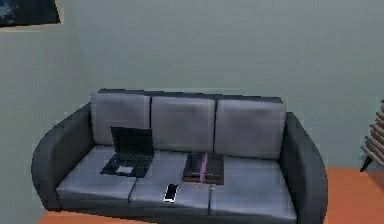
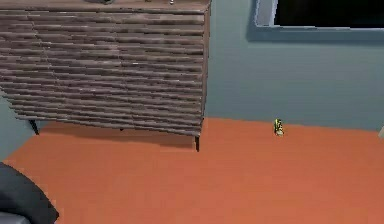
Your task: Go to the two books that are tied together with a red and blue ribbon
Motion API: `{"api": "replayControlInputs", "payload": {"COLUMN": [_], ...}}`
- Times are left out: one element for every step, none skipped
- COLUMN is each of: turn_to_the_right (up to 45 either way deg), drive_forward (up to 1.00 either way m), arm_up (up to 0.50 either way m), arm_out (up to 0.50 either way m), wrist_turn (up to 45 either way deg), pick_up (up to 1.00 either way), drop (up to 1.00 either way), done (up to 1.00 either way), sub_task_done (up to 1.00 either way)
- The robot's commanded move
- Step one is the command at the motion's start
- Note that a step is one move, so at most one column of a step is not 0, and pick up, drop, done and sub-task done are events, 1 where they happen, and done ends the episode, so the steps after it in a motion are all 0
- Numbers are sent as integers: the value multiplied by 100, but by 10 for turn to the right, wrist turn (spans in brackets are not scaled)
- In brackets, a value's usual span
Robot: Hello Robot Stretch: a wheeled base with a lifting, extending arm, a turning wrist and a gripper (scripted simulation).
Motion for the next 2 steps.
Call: {"api": "replayControlInputs", "payload": {"turn_to_the_right": [0, 0], "drive_forward": [45, 0], "arm_up": [0, 0], "arm_out": [0, 0], "wrist_turn": [0, 0], "pick_up": [0, 0], "drop": [0, 0], "done": [0, 100], "sub_task_done": [0, 0]}}
